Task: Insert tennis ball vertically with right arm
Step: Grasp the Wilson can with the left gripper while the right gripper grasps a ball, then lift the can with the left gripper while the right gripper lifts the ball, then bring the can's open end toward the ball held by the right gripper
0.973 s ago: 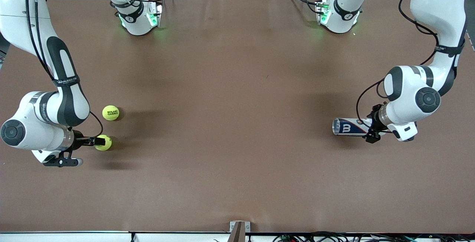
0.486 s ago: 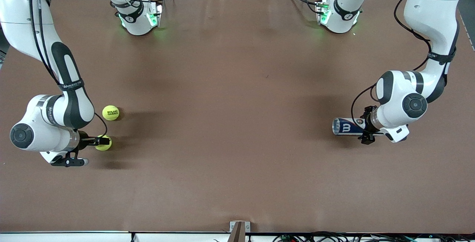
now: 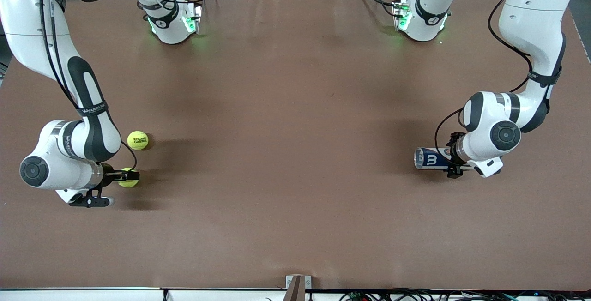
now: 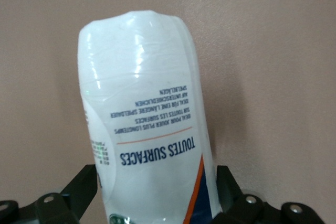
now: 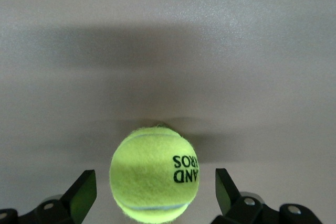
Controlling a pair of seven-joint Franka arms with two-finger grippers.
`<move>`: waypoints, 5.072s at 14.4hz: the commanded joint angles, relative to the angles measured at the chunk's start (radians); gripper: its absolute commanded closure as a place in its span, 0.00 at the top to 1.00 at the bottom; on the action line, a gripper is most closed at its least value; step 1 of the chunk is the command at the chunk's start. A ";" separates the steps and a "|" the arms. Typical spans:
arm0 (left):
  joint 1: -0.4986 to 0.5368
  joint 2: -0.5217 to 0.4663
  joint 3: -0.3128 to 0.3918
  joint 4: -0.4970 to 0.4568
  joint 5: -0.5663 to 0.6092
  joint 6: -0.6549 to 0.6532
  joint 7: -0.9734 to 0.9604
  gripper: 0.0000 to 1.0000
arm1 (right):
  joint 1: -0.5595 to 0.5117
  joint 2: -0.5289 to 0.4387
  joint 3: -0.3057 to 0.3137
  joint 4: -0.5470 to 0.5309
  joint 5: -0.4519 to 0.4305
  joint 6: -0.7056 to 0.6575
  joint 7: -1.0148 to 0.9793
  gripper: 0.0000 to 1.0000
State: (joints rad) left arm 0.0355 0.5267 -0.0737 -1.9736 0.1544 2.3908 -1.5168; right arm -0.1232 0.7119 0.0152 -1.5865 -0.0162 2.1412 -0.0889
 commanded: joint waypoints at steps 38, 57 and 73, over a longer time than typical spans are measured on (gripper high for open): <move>-0.089 0.045 -0.144 0.263 0.053 -0.179 -0.254 0.72 | 0.433 -0.397 0.011 0.066 0.151 -0.468 0.549 0.42; -0.219 0.256 -0.466 0.506 -0.639 0.109 -0.157 0.70 | 0.571 -0.347 0.011 0.066 0.420 -0.241 0.848 0.42; -0.365 0.398 -0.480 0.506 -1.085 0.453 0.214 0.70 | 0.599 -0.299 0.009 0.164 0.410 -0.087 0.860 0.42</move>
State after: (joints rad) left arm -0.3226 0.9192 -0.5376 -1.4916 -0.8666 2.8327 -1.3581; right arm 0.4660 0.3899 0.0243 -1.4466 0.3862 2.0259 0.7709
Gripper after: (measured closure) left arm 0.295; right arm 0.326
